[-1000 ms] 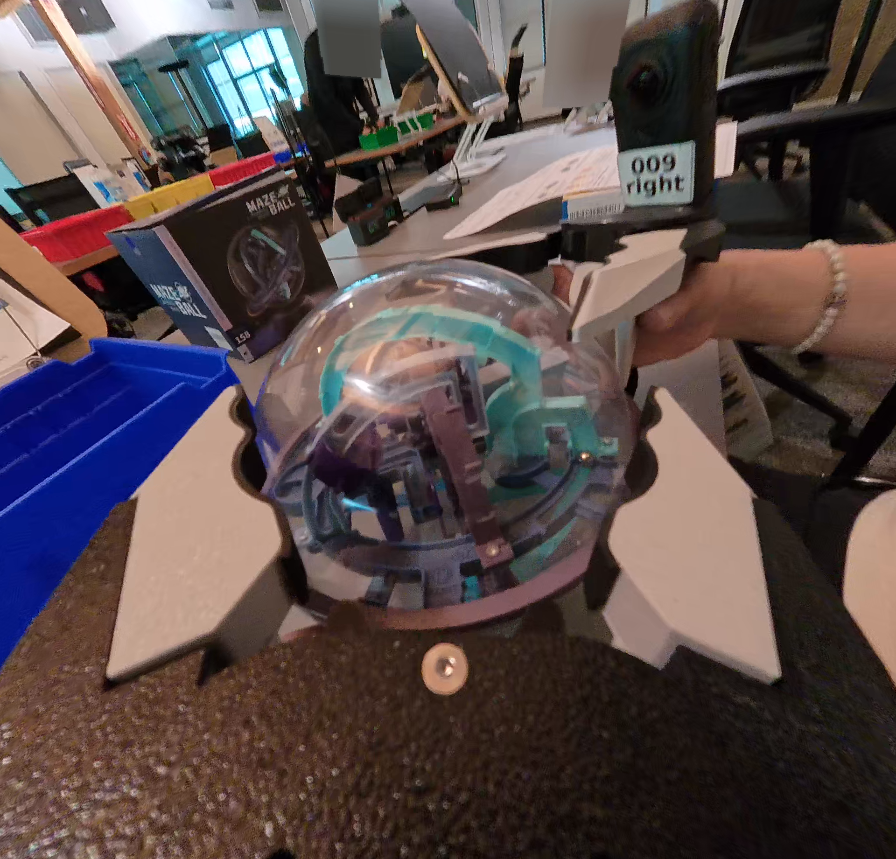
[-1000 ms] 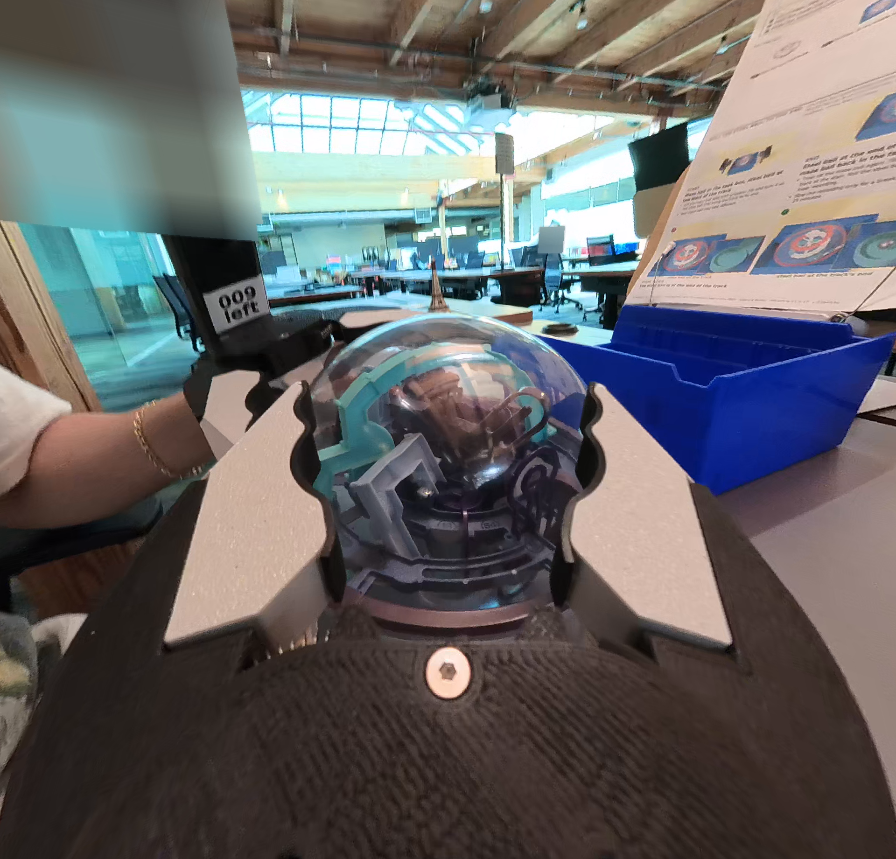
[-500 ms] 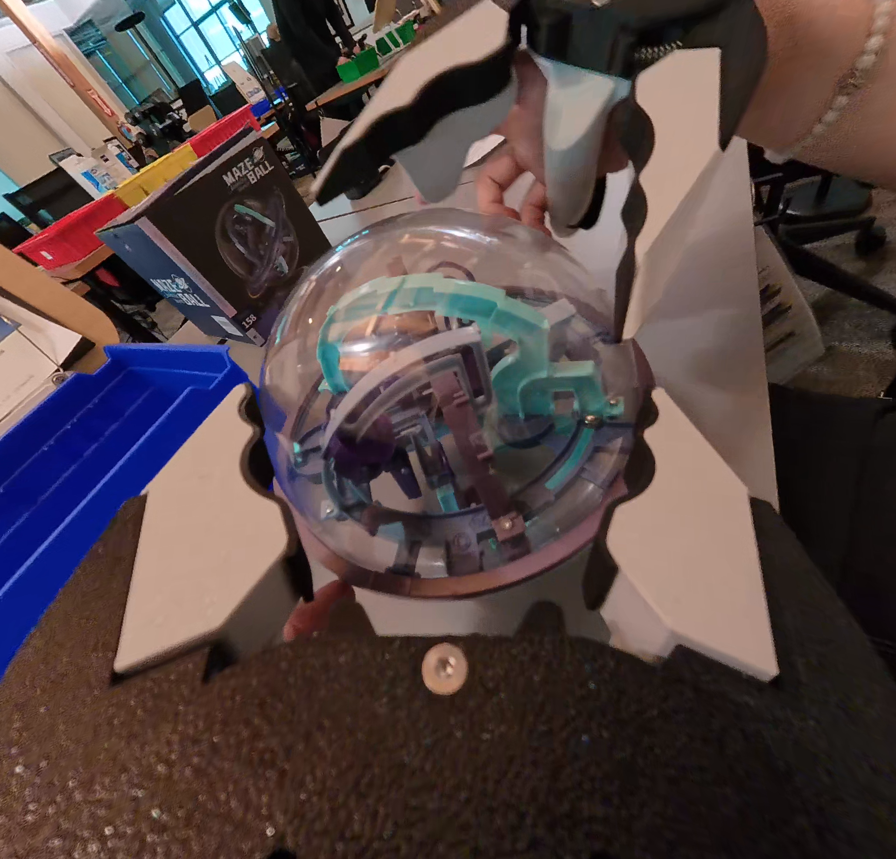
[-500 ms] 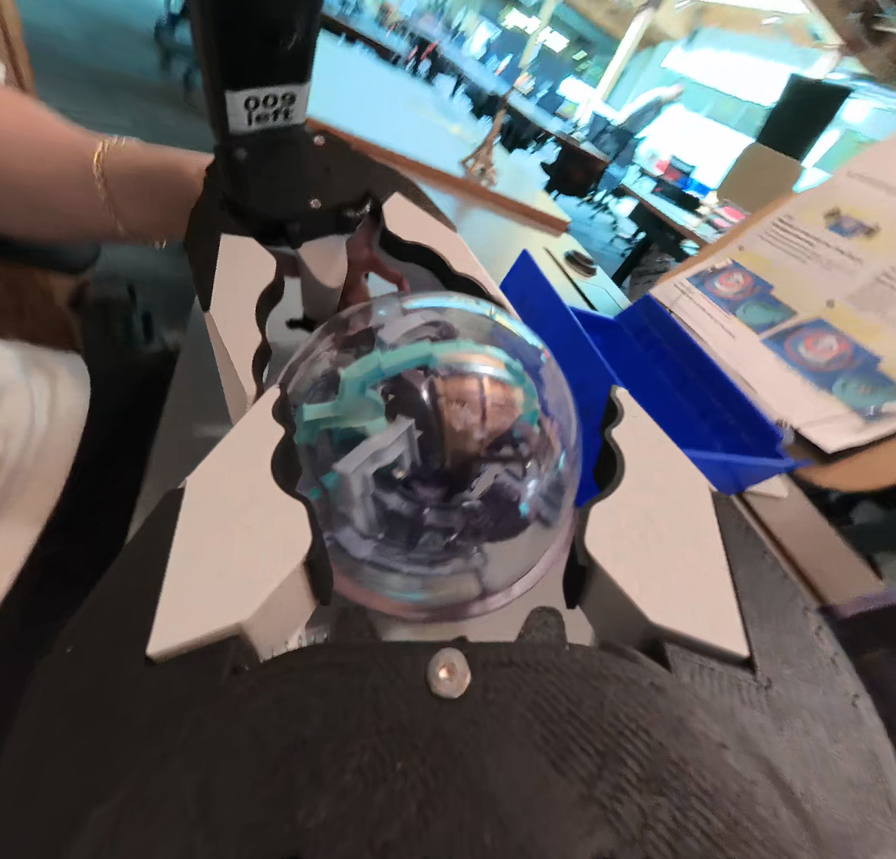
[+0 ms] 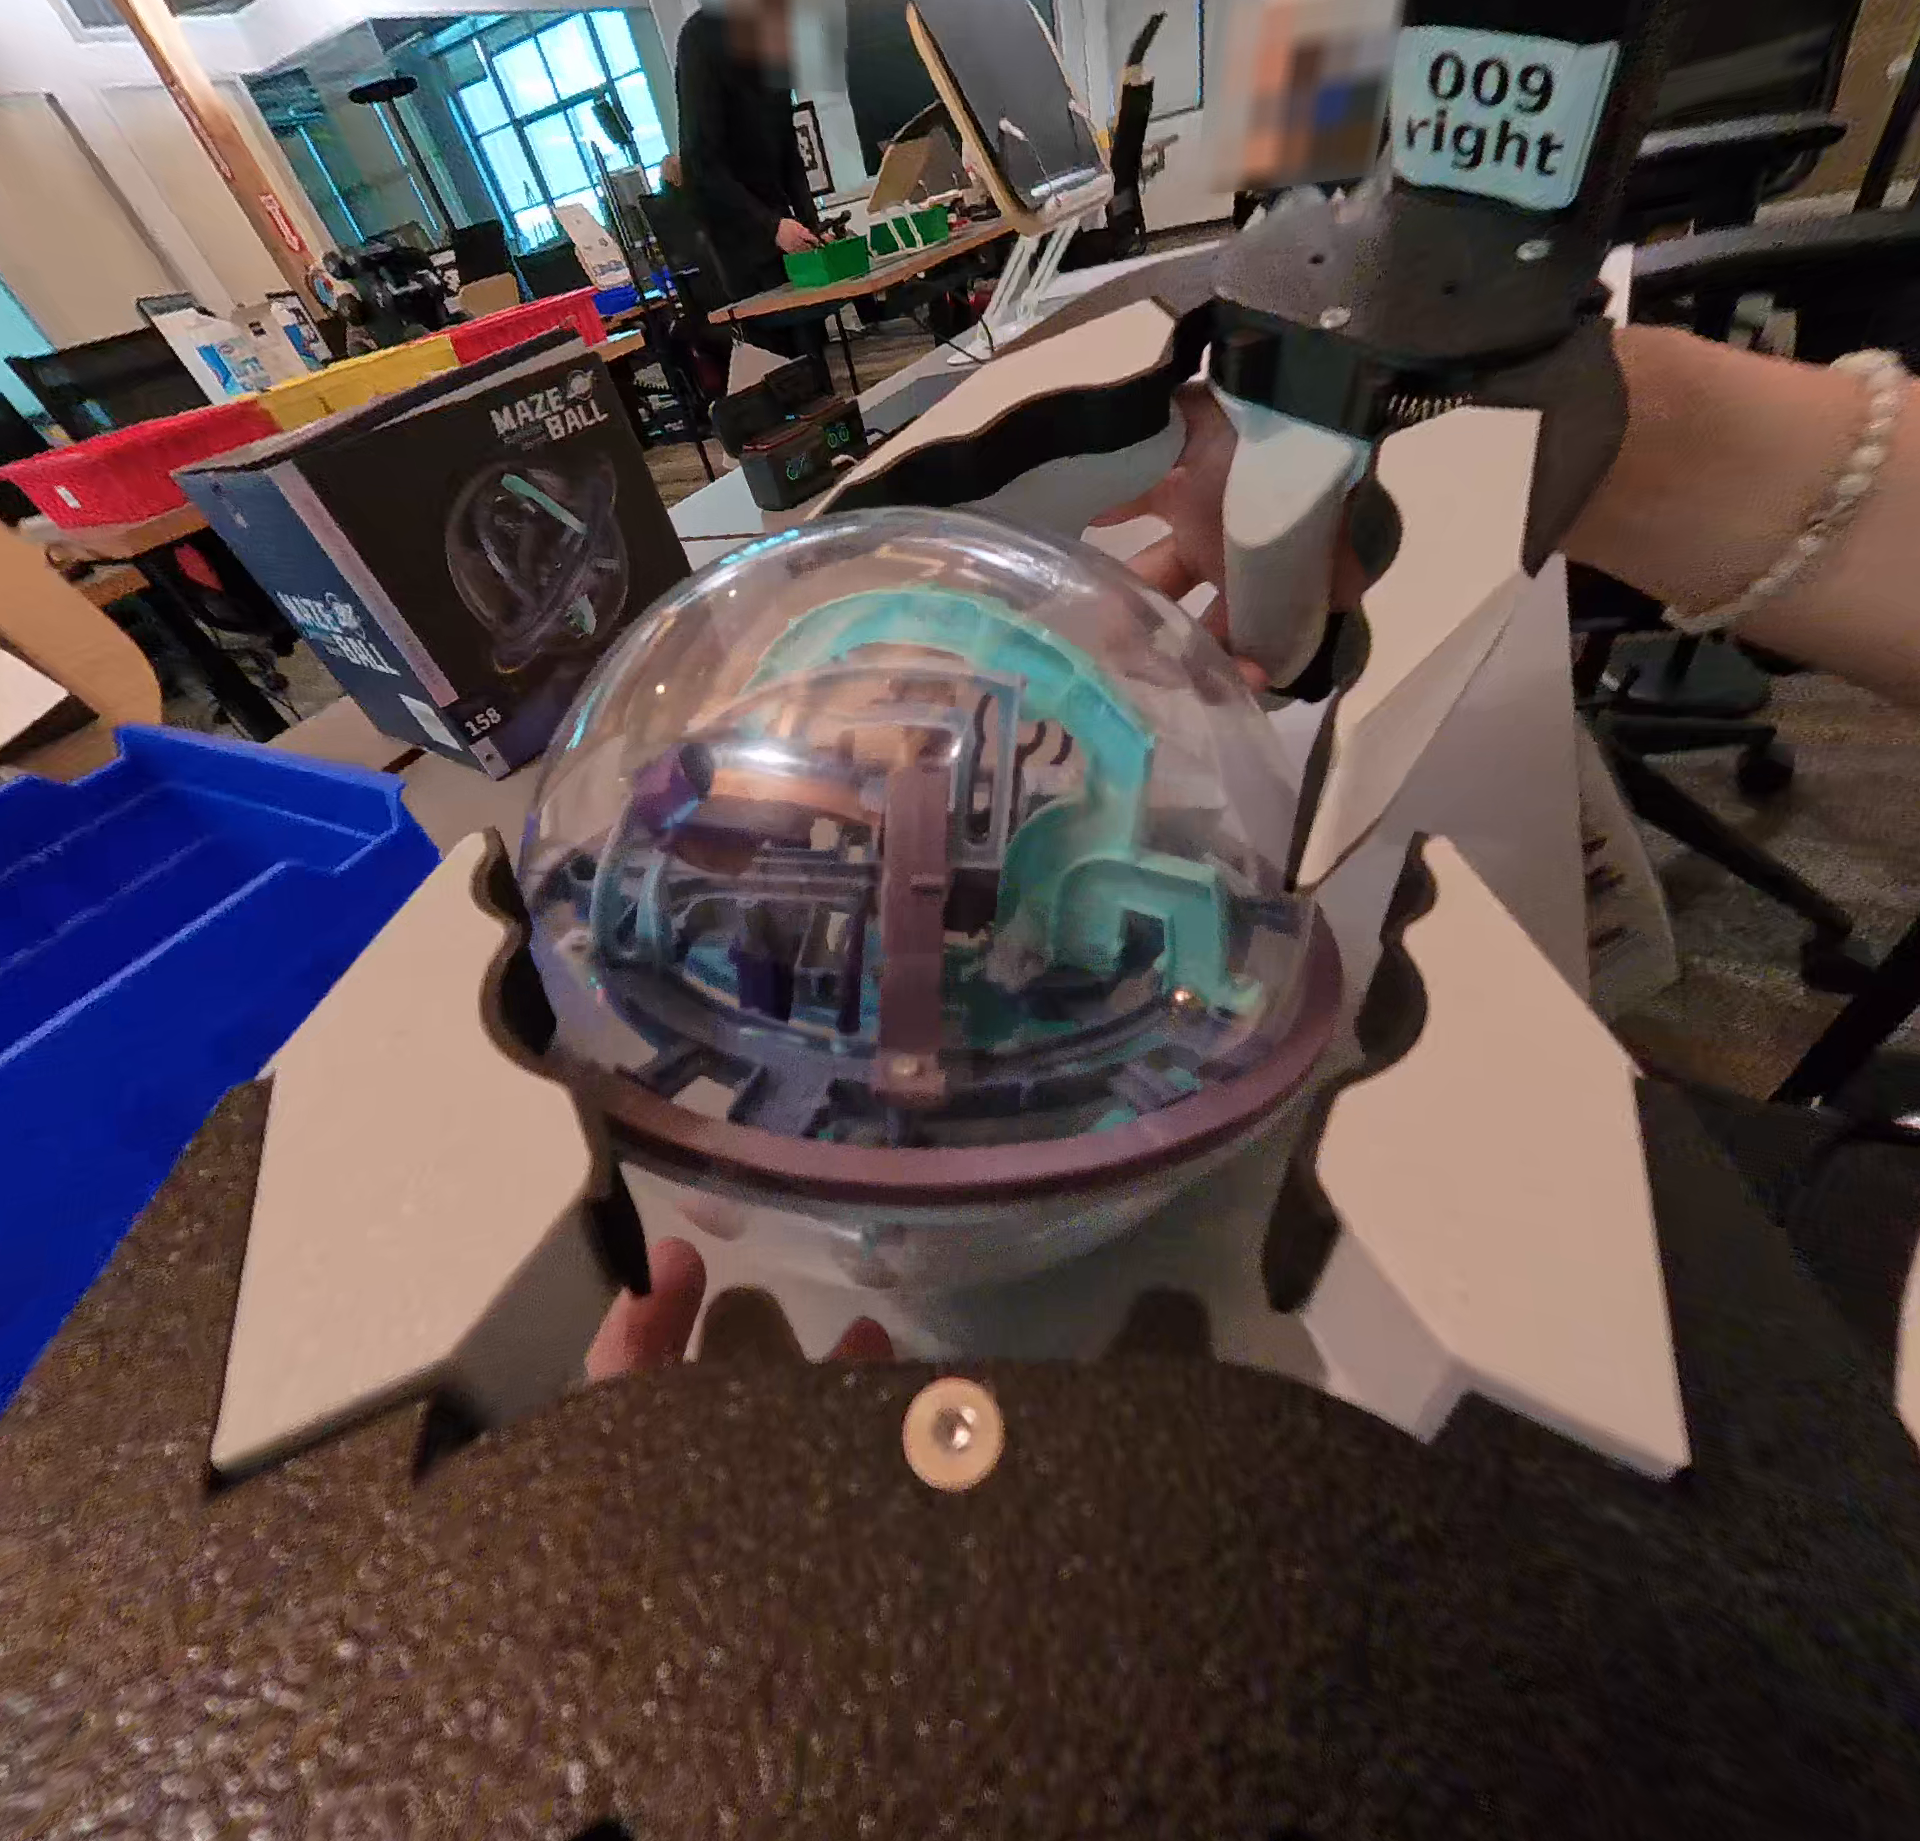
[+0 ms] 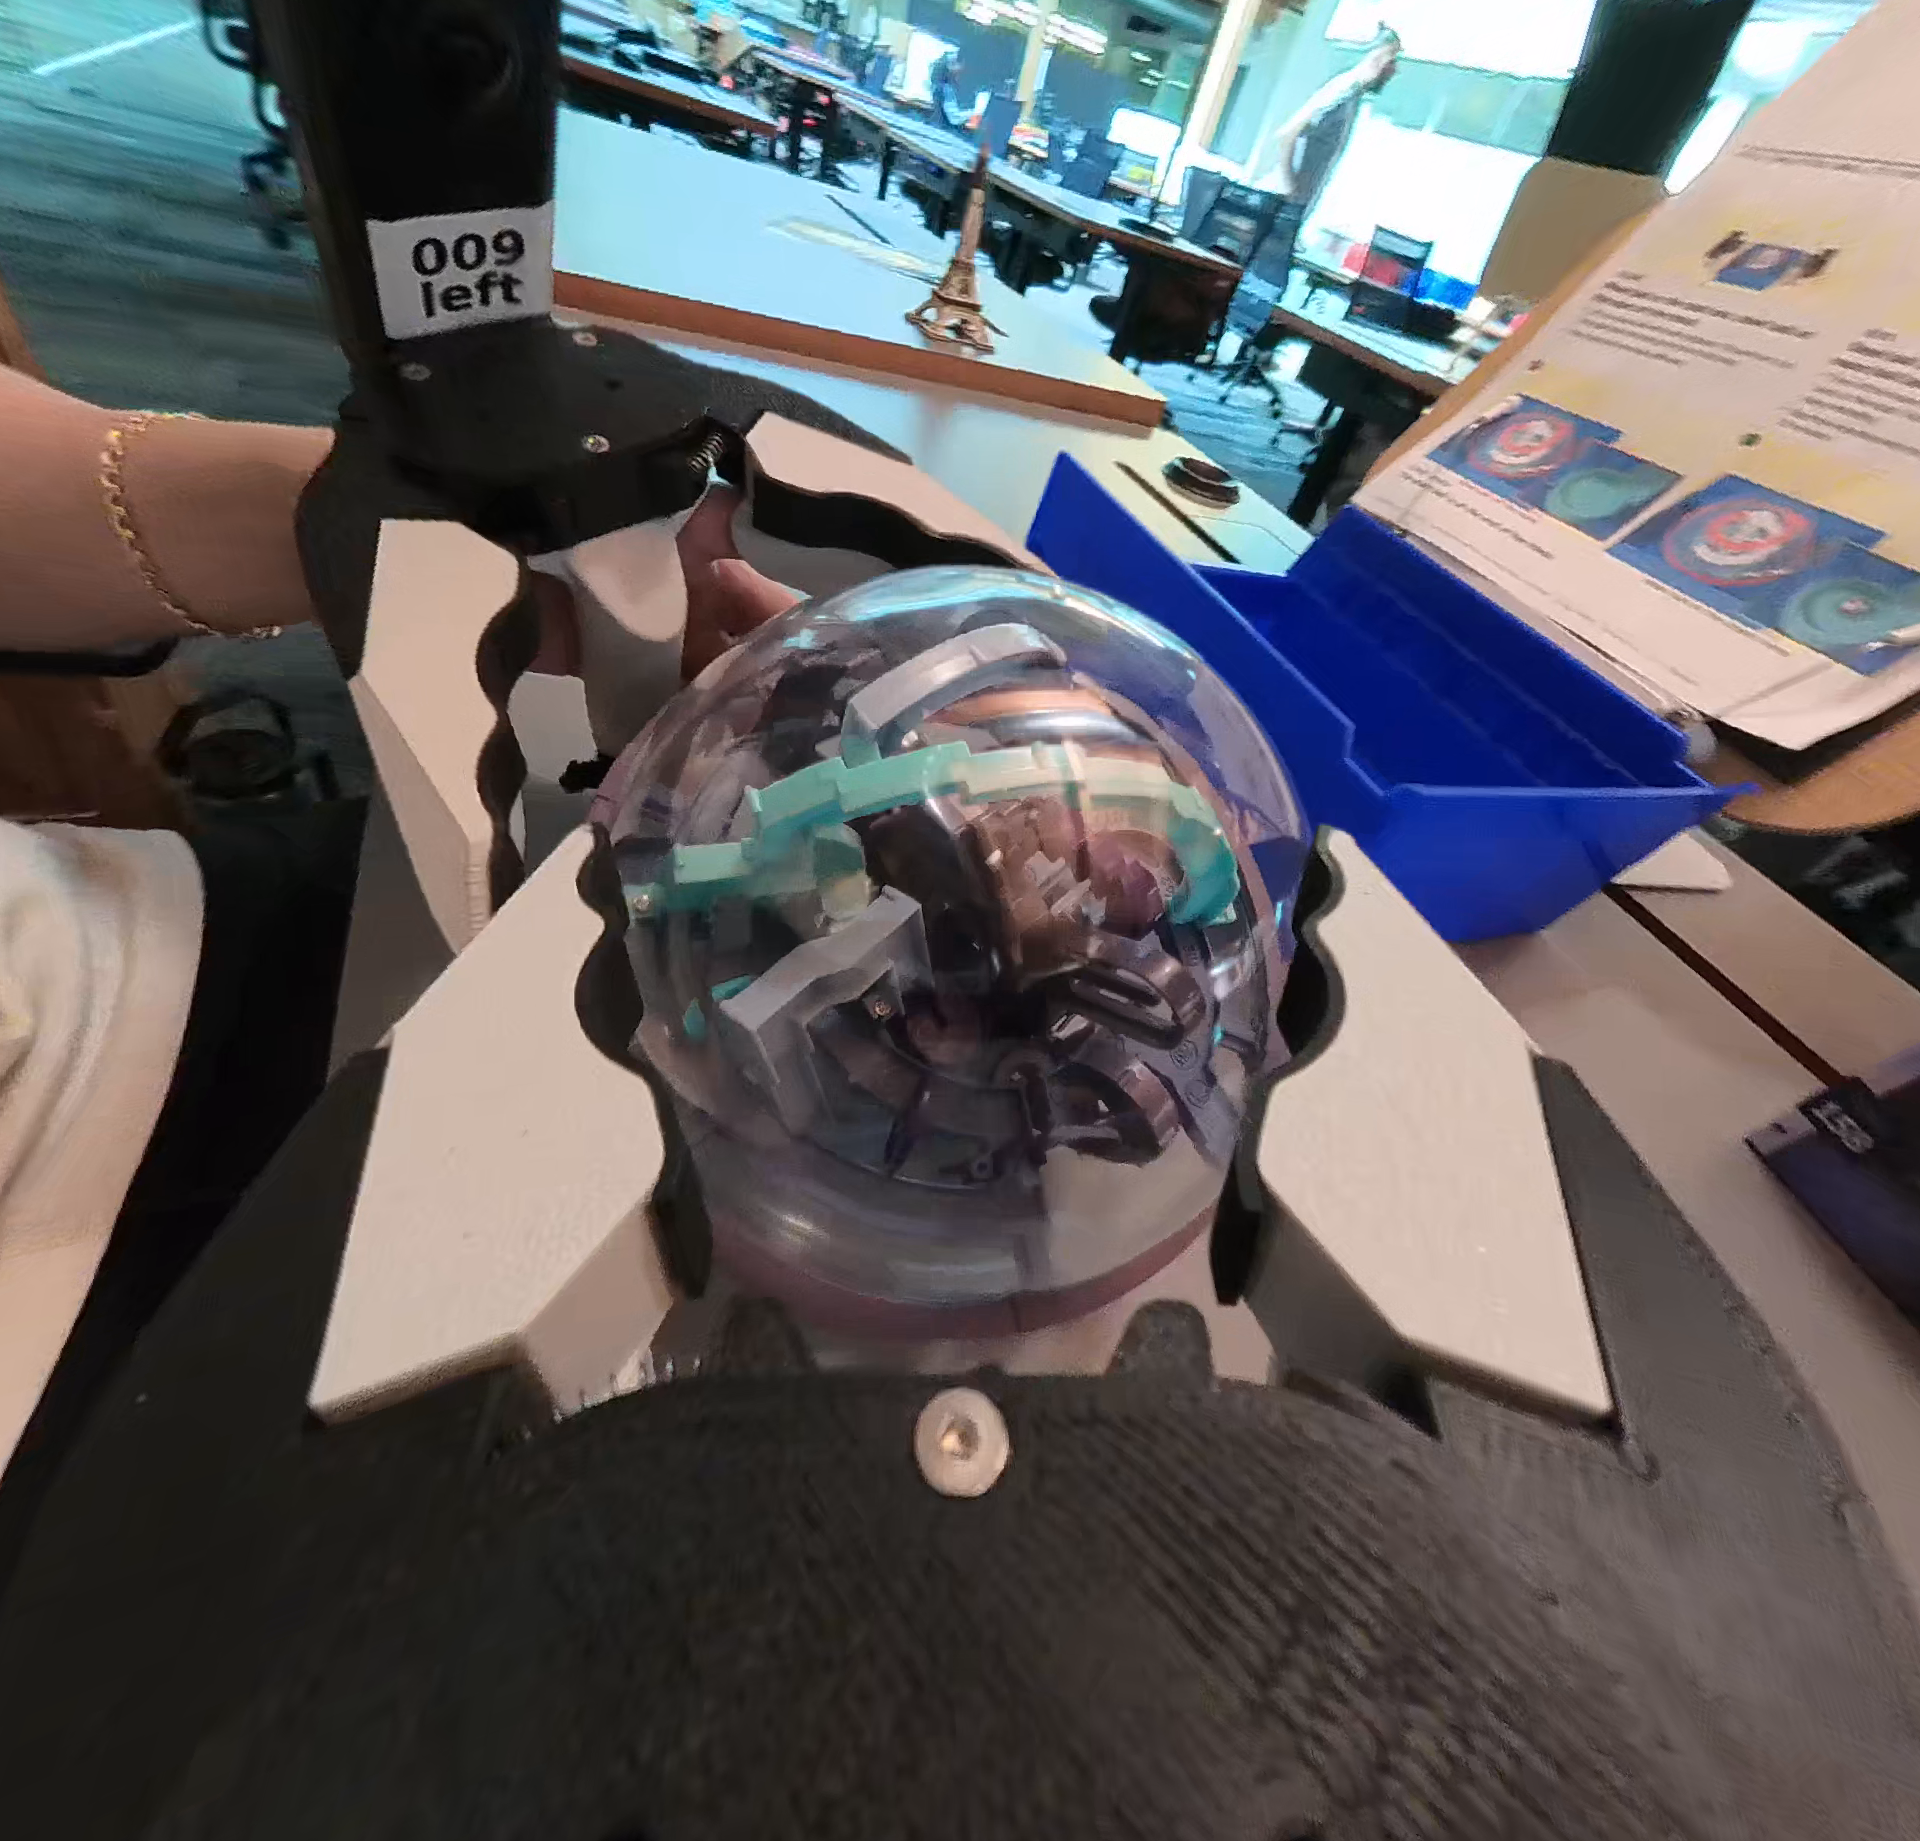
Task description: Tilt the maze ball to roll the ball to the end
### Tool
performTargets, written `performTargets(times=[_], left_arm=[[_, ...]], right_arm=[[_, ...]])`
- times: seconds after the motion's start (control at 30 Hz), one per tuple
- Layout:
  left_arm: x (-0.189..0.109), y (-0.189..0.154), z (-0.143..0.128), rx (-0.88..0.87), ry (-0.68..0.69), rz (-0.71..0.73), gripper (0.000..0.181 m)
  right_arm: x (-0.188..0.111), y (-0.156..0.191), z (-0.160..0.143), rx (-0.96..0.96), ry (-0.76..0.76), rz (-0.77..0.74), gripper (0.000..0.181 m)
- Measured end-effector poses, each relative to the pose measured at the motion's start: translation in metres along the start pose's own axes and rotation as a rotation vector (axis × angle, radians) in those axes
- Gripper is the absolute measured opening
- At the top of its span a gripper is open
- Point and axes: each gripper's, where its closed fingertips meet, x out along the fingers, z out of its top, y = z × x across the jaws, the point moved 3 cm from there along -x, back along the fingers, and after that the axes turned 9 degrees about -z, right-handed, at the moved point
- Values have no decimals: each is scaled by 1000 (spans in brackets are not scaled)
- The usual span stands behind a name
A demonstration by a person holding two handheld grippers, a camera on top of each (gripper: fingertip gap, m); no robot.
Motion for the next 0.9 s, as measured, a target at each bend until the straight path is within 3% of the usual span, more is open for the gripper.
performTargets(times=[0.33, 0.47, 0.6, 0.67, 0.73, 0.9], left_arm=[[18, -18, 13, 98, -18, -78, 158], [14, -17, 26, -19, -169, -109, 149], [7, 0, 31, -135, -266, -22, 134], [13, -2, 21, -203, -198, -46, 140], [23, -6, 5, -193, -58, -55, 158], [23, -16, 0, -10, 81, -116, 157]], right_arm=[[-34, 9, -12, -26, 63, -181, 124], [-41, 7, -20, -30, 77, -207, 126], [-45, 9, -28, -38, 101, -226, 131], [-45, 13, -29, -31, 95, -228, 129], [-44, 17, -31, -31, 102, -215, 127], [-49, 21, -40, -64, 145, -221, 135]])
